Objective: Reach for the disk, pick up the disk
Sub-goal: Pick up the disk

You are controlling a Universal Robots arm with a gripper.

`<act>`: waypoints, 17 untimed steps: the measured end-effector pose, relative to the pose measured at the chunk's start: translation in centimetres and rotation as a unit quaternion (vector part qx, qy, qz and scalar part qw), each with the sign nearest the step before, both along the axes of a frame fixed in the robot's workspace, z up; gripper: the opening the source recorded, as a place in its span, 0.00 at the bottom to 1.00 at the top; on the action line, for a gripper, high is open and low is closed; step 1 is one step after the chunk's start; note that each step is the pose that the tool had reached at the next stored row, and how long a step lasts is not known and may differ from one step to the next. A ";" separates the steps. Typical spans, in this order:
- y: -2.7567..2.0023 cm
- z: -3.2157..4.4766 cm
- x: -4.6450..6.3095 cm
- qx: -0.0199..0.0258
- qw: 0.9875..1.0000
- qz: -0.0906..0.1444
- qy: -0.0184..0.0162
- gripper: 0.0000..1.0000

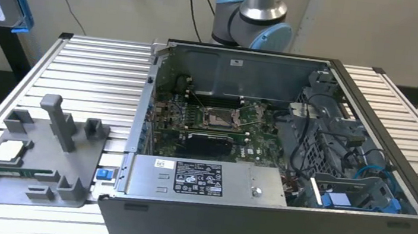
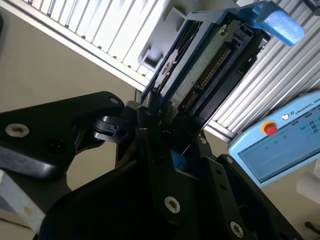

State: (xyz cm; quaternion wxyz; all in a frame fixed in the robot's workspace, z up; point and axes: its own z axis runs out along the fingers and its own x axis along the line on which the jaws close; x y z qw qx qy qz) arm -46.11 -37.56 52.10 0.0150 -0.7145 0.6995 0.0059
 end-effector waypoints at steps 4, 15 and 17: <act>0.00 0.39 0.0 0.000 1.000 0.000 0.000 0.00; 0.00 0.61 0.0 0.000 1.000 0.000 0.000 0.00; 0.00 0.63 0.0 0.000 1.000 0.000 0.000 0.00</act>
